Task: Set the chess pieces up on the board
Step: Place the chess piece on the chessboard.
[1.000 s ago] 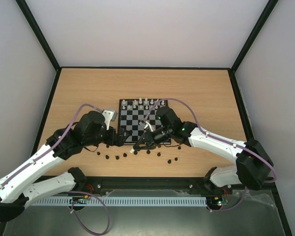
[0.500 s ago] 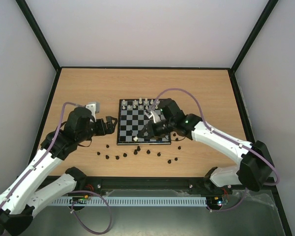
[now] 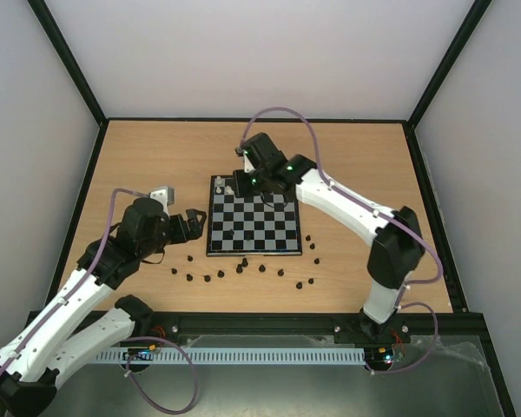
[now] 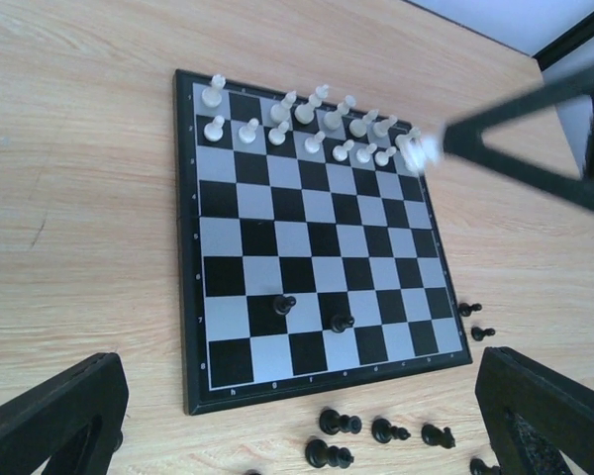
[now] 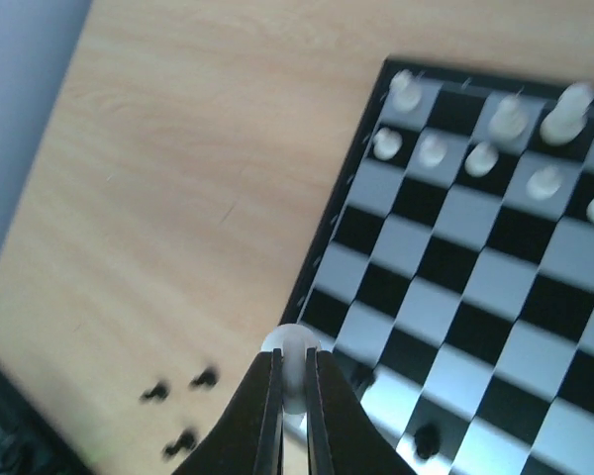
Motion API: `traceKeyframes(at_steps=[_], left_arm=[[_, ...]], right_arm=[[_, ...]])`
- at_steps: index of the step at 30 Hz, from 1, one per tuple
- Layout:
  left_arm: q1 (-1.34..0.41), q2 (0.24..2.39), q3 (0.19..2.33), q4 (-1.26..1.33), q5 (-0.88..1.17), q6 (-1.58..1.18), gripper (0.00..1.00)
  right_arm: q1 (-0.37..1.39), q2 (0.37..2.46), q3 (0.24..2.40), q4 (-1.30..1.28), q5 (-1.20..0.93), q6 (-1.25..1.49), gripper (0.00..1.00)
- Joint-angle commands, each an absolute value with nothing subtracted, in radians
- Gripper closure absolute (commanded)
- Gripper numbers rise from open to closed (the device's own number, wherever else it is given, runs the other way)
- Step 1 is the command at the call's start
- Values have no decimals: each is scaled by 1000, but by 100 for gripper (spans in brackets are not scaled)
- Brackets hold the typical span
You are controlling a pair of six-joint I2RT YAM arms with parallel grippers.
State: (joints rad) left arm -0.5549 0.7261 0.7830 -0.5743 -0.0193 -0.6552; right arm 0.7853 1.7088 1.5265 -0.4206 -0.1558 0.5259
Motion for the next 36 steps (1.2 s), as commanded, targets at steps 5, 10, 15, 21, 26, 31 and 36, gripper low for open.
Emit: traceKeyframes(at_steps=[5, 10, 15, 21, 26, 31, 36], left_arm=[[-546, 690, 722, -541, -17, -683, 0], [-546, 660, 707, -534, -22, -703, 1], [-545, 634, 711, -538, -41, -706, 1], [-545, 630, 708, -540, -47, -704, 1], [-544, 634, 707, -537, -49, -702, 1], [-545, 638, 705, -533, -52, -701, 0], [-545, 642, 706, -529, -56, -703, 1]], right_arm=[[791, 2000, 1847, -593, 190, 375, 99], [794, 2147, 1999, -610, 257, 342, 99], [799, 2293, 2154, -637, 317, 313, 99], [801, 2396, 2246, -650, 339, 301, 99], [799, 2426, 2258, -643, 341, 298, 98], [797, 2450, 2276, -633, 335, 296, 99], [784, 2462, 2277, -609, 304, 305, 99]])
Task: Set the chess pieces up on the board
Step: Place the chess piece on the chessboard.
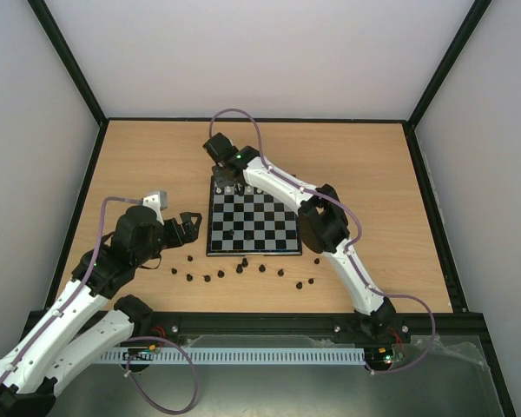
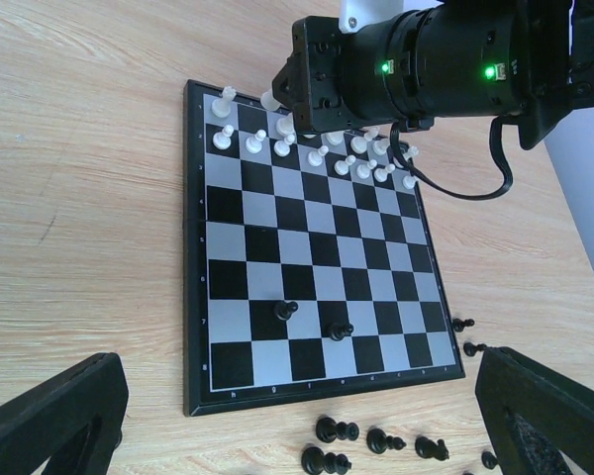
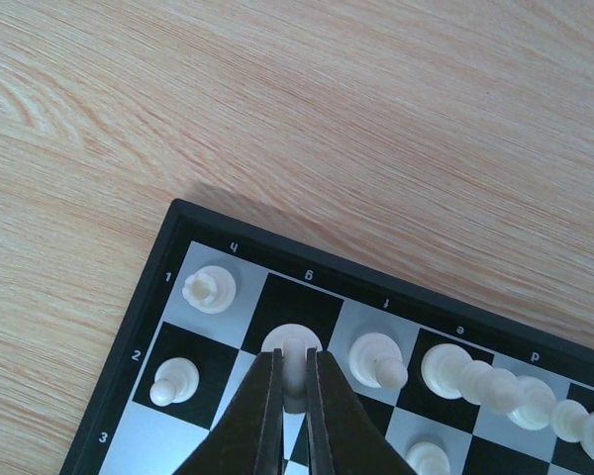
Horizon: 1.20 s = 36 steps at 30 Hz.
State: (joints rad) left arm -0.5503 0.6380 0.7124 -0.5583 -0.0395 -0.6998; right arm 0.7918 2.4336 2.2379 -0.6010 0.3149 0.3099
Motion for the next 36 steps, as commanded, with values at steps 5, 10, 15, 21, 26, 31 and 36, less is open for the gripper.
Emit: traceKeyframes(at_steps=[5, 10, 15, 21, 26, 31, 36], left_arm=[[-545, 644, 701, -527, -60, -702, 1], [-545, 649, 699, -522, -63, -702, 1], [-545, 653, 697, -516, -61, -701, 1], [-545, 667, 695, -506, -58, -699, 1], [-545, 678, 697, -496, -55, -697, 1], [-544, 687, 696, -488, -52, -694, 0], [-545, 692, 694, -483, -52, -693, 1]], right_arm=[[779, 2479, 2279, -596, 298, 311, 99], [774, 2497, 2280, -585, 303, 309, 99], [768, 2509, 2278, -582, 304, 313, 99], [759, 2516, 2276, -583, 300, 315, 99], [756, 2521, 2276, -586, 293, 313, 99], [756, 2525, 2275, -584, 277, 313, 99], [756, 2525, 2276, -583, 257, 306, 99]])
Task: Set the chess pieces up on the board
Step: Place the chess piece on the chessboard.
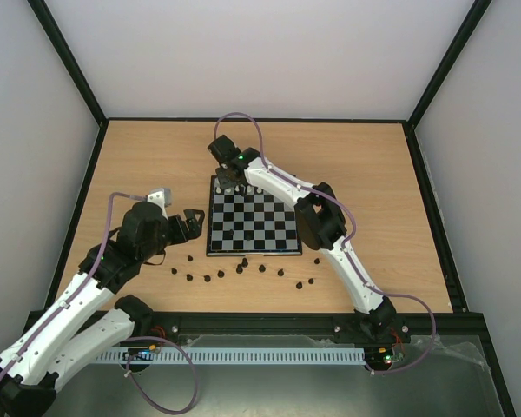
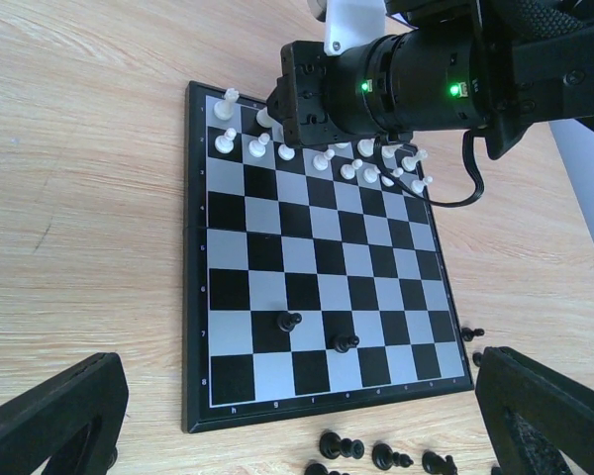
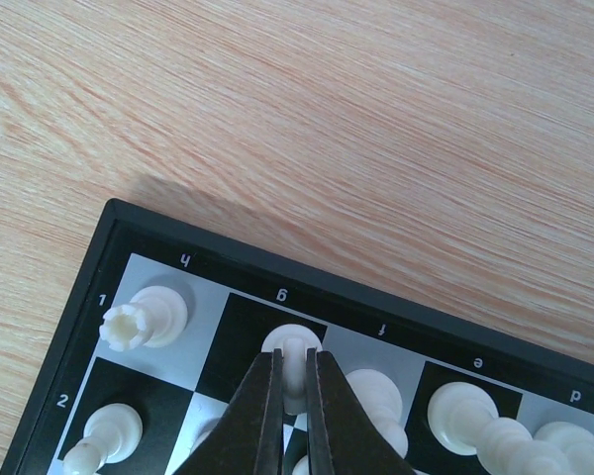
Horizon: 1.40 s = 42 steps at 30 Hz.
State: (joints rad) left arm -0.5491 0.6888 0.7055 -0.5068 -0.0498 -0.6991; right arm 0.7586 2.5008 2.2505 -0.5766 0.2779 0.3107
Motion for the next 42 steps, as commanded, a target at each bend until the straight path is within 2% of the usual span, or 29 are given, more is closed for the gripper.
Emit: traceKeyframes(at_steps=[1, 17, 34, 42], left_arm=[[-545, 693, 695, -482, -52, -692, 1], [-544, 696, 689, -472, -51, -691, 1], [-545, 698, 685, -466, -51, -689, 1], [-544, 698, 685, -460, -49, -686, 1]], right_arm=[[756, 2524, 2276, -583, 252, 305, 98], [758, 2531, 2278, -584, 233, 300, 98], [758, 2509, 2279, -580, 237, 301, 83], [759, 2481, 2278, -573, 247, 302, 82]])
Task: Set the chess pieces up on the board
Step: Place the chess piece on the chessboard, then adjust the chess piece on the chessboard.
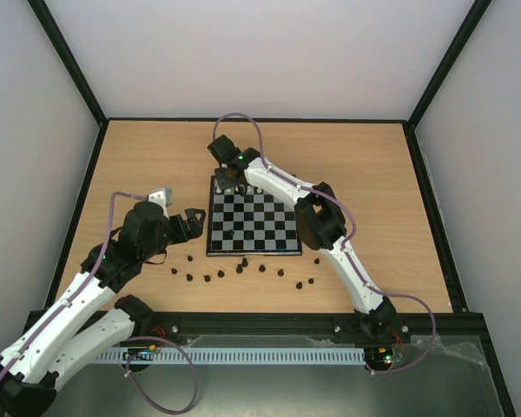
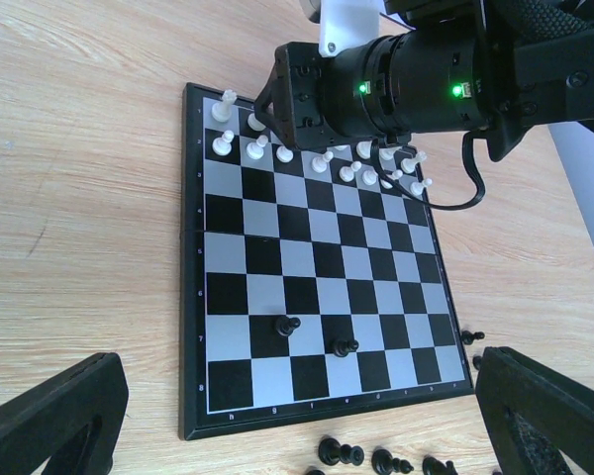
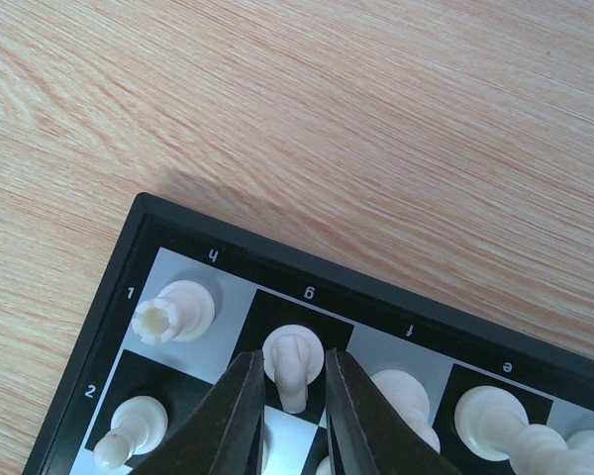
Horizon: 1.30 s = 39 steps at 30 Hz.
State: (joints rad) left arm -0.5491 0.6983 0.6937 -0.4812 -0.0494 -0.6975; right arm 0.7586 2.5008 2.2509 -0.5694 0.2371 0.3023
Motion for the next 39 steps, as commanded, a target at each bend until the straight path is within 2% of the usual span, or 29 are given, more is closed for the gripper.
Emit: traceKeyframes(at_steps=[1, 13, 18, 28, 31, 35, 38, 39], left_arm=[[-545, 697, 686, -461, -49, -684, 1], [-545, 688, 691, -463, -60, -685, 0], [-545, 692, 700, -462, -62, -684, 1], [-545, 739, 724, -435, -49, -670, 1], [-544, 769, 738, -430, -47, -662, 1], [-543, 812, 759, -422, -56, -644, 1], [-543, 851, 776, -411, -54, -639, 1], [-543, 864, 781, -408, -55, -639, 1]], right_arm=[[759, 2477, 2277, -571, 247, 302, 82], [764, 2358, 2274, -534, 263, 294, 79], [764, 2211, 2209, -569, 309, 299, 74], [755, 1701, 1753, -549, 328, 343, 48], [755, 1537, 1565, -518, 346, 373, 36], [755, 1337, 1312, -465, 362, 418, 8], [755, 1222, 1156, -448, 337, 458, 0], [755, 1184, 1109, -438, 324, 476, 1]])
